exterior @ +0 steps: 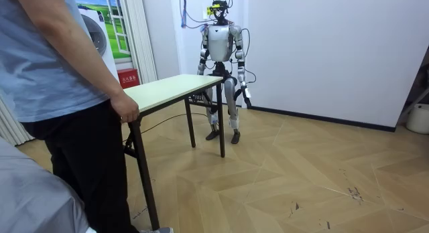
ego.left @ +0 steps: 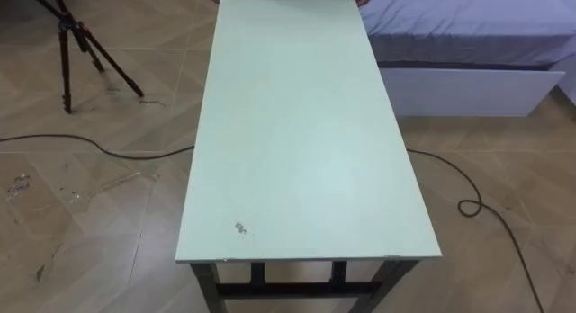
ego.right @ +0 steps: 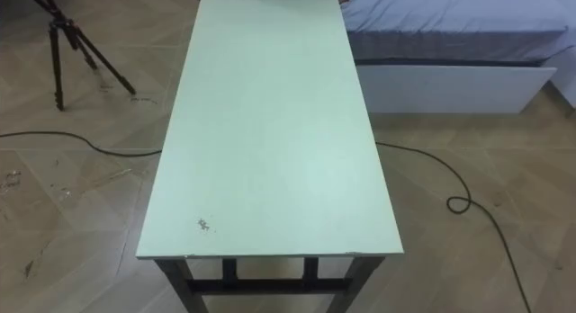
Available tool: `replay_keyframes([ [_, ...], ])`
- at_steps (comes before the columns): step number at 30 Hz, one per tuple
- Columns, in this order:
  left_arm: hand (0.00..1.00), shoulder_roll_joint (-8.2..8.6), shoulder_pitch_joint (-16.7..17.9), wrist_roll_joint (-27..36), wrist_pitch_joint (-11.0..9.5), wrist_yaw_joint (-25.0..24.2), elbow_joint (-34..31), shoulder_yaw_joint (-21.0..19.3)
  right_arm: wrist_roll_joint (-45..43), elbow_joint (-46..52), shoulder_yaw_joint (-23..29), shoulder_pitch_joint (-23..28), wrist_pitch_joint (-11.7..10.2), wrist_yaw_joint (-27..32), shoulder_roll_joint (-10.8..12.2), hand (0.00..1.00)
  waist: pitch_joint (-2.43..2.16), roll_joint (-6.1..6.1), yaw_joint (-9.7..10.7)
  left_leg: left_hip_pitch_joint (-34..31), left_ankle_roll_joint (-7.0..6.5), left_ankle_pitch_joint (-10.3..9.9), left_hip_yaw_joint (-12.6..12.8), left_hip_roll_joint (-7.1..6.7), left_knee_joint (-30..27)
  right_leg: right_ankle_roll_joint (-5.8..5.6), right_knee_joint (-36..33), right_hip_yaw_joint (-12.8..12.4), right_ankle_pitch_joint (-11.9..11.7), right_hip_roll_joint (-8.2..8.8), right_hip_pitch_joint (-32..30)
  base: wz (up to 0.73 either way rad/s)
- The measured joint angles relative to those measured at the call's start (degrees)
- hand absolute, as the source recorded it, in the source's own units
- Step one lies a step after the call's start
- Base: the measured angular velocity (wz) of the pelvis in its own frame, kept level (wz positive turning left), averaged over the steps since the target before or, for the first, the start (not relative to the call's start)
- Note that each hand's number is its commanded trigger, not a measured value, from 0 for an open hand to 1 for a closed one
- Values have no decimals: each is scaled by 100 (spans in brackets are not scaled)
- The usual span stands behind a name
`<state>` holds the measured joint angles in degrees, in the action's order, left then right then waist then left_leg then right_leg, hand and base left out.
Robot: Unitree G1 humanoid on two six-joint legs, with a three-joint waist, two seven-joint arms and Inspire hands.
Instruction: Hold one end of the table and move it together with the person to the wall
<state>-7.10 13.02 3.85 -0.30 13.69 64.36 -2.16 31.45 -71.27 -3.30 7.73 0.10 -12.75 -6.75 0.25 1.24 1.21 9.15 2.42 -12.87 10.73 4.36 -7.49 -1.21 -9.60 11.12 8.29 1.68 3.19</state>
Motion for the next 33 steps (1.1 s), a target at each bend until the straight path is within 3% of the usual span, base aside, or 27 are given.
replay_keyframes([
  [7,0,0,6,124,0,-53,0,-1,27,-2,17,5,-5,0,0,0,-4,-19,0,0,0,0,-2,-1,1,0,4,2,0,1,1,0],
  [12,0,-4,23,777,80,-238,2,-2,128,-5,107,12,49,-42,-5,0,-6,-67,10,-12,0,0,-1,-2,-12,0,2,13,0,3,-9,0],
  [19,0,-162,51,2095,367,-1205,6,-23,61,32,345,35,247,-240,-108,0,-6,-112,8,-52,0,0,12,-8,-32,-4,15,20,4,14,-37,0],
  [24,0,-312,41,2478,552,-1766,-15,-2,-58,99,344,55,332,-440,-262,0,-8,-164,-7,-75,0,0,26,-9,-35,-6,-5,12,6,16,-65,0],
  [29,0,-350,64,3121,683,-2345,-38,77,16,615,341,383,398,-711,-437,0,-8,-217,0,-72,0,0,26,-11,-37,-6,-18,0,6,15,-80,0],
  [33,0,-351,291,4082,708,-2824,-308,181,298,1404,330,879,497,-843,-448,0,8,-180,-2,-68,0,0,24,-9,-40,-5,-18,-5,8,11,-74,0],
])
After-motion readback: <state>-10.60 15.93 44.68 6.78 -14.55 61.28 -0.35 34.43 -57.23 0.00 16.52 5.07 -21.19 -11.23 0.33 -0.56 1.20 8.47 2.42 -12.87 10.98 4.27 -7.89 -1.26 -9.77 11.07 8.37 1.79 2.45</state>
